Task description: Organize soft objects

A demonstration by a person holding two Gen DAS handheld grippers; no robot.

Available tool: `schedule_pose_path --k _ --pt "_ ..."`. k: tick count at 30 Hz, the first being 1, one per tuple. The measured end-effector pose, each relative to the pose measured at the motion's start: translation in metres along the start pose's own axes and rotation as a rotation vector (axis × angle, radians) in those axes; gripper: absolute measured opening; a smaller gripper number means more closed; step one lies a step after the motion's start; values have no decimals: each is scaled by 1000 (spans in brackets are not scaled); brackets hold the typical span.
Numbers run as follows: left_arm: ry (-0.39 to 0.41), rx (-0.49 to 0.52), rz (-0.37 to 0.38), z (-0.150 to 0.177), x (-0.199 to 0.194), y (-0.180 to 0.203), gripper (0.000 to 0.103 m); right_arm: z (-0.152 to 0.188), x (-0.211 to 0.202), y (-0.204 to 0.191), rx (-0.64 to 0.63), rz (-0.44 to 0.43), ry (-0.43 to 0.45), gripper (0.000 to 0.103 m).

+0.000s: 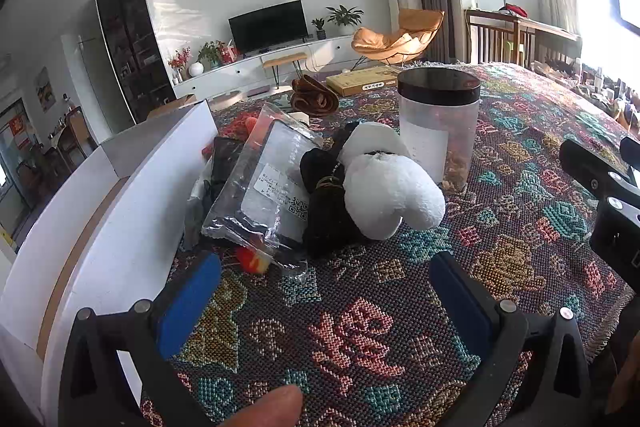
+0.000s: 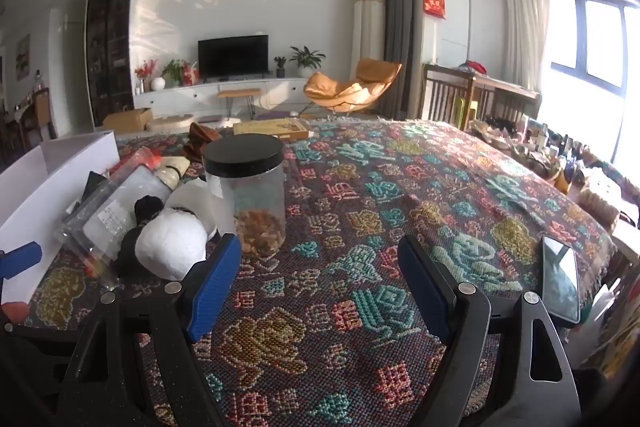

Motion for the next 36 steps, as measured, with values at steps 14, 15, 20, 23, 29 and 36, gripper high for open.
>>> schedule_pose_path --k 14,15,20,23,29,36 --pt "-8 -3 2 2 0 0 103 0 1 0 -2 1 1 83" --pt "-8 -3 2 2 0 0 103 0 0 0 -1 0 0 83" --pt "-12 -5 1 4 2 -1 103 0 0 0 0 0 0 83" --pt "-13 -7 1 5 2 -1 103 0 0 0 0 0 0 83" --pt "-14 -7 1 5 2 -1 103 0 1 0 0 0 -1 83" --pt "-16 -9 2 6 2 -1 103 0 1 0 0 0 0 83"
Point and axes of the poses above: each gripper's, at about its wrist camera, not at the fingertips, and x roughly the way its jaws point, y to its right, z to its underside, the point moved 8 cm from there along x, roughly the way its jaws point, and after that the axes turned 2 degrees about z, right-handed, at the moved point
